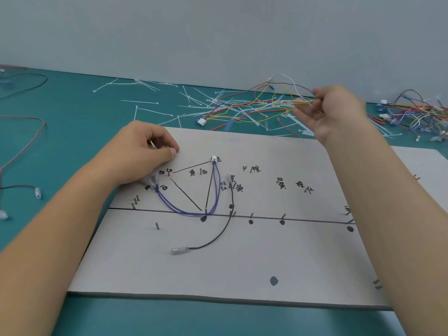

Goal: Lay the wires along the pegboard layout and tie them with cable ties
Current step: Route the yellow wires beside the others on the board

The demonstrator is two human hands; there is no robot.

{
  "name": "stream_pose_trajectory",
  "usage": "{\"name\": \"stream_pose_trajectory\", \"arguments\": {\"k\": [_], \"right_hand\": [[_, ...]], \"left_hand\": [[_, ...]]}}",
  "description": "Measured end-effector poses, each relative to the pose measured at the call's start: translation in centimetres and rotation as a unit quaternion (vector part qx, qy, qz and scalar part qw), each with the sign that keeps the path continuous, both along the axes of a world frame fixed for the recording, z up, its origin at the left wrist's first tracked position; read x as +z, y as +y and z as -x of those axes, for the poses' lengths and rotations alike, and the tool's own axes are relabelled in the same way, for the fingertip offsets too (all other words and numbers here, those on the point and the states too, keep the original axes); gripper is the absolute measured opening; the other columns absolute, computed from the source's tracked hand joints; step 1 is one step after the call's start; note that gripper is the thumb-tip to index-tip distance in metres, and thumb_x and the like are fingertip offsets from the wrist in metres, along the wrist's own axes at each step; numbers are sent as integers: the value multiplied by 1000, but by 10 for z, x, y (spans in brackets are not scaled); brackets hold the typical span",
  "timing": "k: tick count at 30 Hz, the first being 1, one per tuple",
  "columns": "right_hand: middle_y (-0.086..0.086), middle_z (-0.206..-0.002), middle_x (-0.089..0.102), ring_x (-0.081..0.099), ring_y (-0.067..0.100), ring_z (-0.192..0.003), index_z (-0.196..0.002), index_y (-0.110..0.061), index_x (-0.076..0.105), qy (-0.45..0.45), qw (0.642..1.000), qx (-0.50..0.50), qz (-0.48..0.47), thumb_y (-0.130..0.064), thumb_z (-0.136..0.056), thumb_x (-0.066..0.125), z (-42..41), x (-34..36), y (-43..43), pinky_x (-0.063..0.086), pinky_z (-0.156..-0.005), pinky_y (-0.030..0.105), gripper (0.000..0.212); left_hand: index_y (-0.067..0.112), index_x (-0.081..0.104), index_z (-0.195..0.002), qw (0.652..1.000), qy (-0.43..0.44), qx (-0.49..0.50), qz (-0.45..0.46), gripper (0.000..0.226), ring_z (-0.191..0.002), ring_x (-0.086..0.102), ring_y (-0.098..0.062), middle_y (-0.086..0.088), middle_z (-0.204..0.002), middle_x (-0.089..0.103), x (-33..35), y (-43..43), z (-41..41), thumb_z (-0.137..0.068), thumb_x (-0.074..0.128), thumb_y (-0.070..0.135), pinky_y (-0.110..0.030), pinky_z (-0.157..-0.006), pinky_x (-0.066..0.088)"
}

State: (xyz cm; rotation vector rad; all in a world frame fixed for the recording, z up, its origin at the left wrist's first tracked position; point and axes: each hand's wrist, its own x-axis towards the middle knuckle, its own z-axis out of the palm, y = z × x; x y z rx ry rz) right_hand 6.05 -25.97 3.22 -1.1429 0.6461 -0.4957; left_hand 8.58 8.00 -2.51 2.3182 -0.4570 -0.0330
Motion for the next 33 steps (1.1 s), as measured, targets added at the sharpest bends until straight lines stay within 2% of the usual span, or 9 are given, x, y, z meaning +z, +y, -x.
{"name": "stream_pose_trajectory", "arguments": {"k": [6, 9, 13, 16, 21, 24, 27, 30, 33], "right_hand": [[4, -77, 50, 72, 22, -63, -119, -11, 56, -27, 999, -20, -34, -5, -102, 39, 8, 9, 8, 57, -49, 28, 25], [2, -72, 50, 71, 17, -55, -117, -14, 59, -21, 999, -7, -34, -4, -101, 39, 15, 9, 19, 54, -47, 24, 28], [-3, -62, 47, 62, 10, -46, -111, -19, 63, -18, 999, 48, 2, -6, -100, 43, 26, 15, 43, 37, -42, 16, 26], [-5, -58, 41, 48, 7, -40, -104, -17, 63, -66, 991, 117, -10, -5, -99, 44, 38, 25, 66, 26, -39, 16, 23], [-6, -53, 31, 30, 7, -37, -95, -13, 59, -151, 965, 203, -75, -4, -99, 43, 65, 28, 99, 20, -37, 17, 19], [-7, -51, 29, 28, 5, -35, -95, -14, 58, -142, 939, 289, -119, -5, -99, 43, 78, 19, 108, 19, -35, 16, 17], [-7, -50, 30, 30, 4, -34, -97, -15, 59, -127, 920, 337, -153, -6, -99, 46, 82, 14, 114, 21, -32, 15, 16], [-7, -51, 35, 37, 2, -32, -100, -16, 58, -119, 886, 393, -215, -9, -92, 52, 85, 12, 120, 25, -27, 14, 12], [-6, -54, 42, 45, 2, -35, -103, -18, 59, -109, 868, 433, -220, -12, -88, 56, 88, 11, 124, 28, -26, 14, 16]], "left_hand": [[30, 79, -85, 1000, -7, -4, -6, 12, -55, 49, -1, 6, -79, 68, 1, 0, -1, -92, 74, 21, -24, -64, 41], [31, 79, -86, 1000, -7, -3, -5, 10, -56, 49, -2, 8, -79, 68, 0, -1, -1, -92, 75, 23, -25, -64, 41], [31, 78, -86, 1000, -4, -7, 19, 12, -51, 47, -2, 9, -76, 65, 2, 4, -3, -93, 74, 22, -25, -63, 40], [31, 79, -87, 999, 5, -6, 51, 14, -51, 47, -4, 10, -73, 64, 4, 8, -5, -93, 74, 20, -25, -59, 42], [30, 79, -87, 997, 10, 7, 79, 15, -54, 53, -8, 9, -72, 65, 2, 11, -8, -94, 74, 18, -27, -59, 47], [31, 79, -88, 995, 5, -6, 96, 13, -60, 54, -11, 13, -71, 66, 6, 8, -4, -93, 75, 21, -26, -57, 47], [30, 81, -90, 983, 20, -59, 170, 9, -66, 58, -9, 8, -77, 73, 18, 2, 7, -89, 73, 25, -19, -60, 46], [17, 83, -96, 964, 54, -137, 220, 25, -71, 63, -17, -5, -85, 78, 29, -7, 24, -90, 67, 36, -28, -66, 47], [11, 83, -92, 946, 106, -202, 229, 47, -75, 69, -28, -16, -83, 79, 37, -21, 45, -98, 55, 47, -32, -72, 50]]}}
